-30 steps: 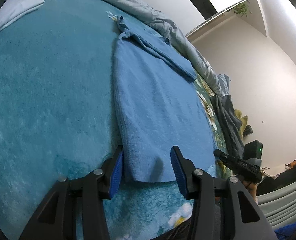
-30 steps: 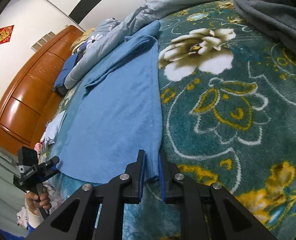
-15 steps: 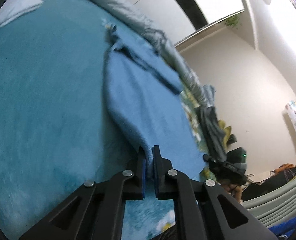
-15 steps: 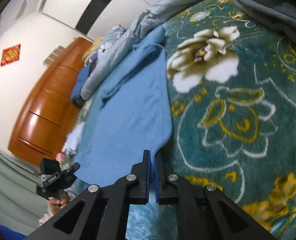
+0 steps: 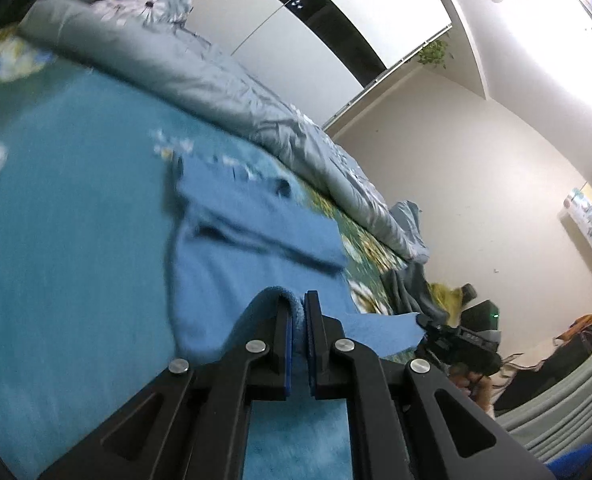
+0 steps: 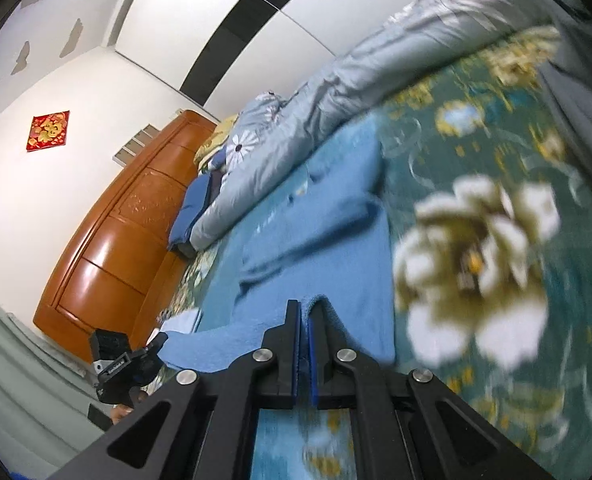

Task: Fold clothes

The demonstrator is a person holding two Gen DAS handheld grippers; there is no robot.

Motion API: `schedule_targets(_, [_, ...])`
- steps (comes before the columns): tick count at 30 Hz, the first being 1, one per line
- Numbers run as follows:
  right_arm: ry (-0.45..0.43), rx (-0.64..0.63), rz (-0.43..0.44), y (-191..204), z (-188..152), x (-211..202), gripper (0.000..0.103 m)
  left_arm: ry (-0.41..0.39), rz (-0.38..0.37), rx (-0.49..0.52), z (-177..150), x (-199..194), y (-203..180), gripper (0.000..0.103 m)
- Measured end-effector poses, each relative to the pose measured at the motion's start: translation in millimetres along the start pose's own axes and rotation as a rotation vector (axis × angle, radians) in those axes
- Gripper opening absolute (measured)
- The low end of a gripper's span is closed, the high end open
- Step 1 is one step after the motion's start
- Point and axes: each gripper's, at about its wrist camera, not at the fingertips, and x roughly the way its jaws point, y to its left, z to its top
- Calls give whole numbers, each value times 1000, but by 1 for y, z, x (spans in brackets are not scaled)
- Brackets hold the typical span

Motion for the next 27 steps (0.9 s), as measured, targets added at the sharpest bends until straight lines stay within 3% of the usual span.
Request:
schedule_targets(14, [35,37,-92,-3,123,100,4,25,130,-40,110,87,41,6])
schedule_targets(20, [95,107,-141,-28,150,147,4,49,149,-119,135,127,76,6])
schedule_targets(27, [127,90,-212,-44,168,184,4,68,191,-136,149,159,97,6])
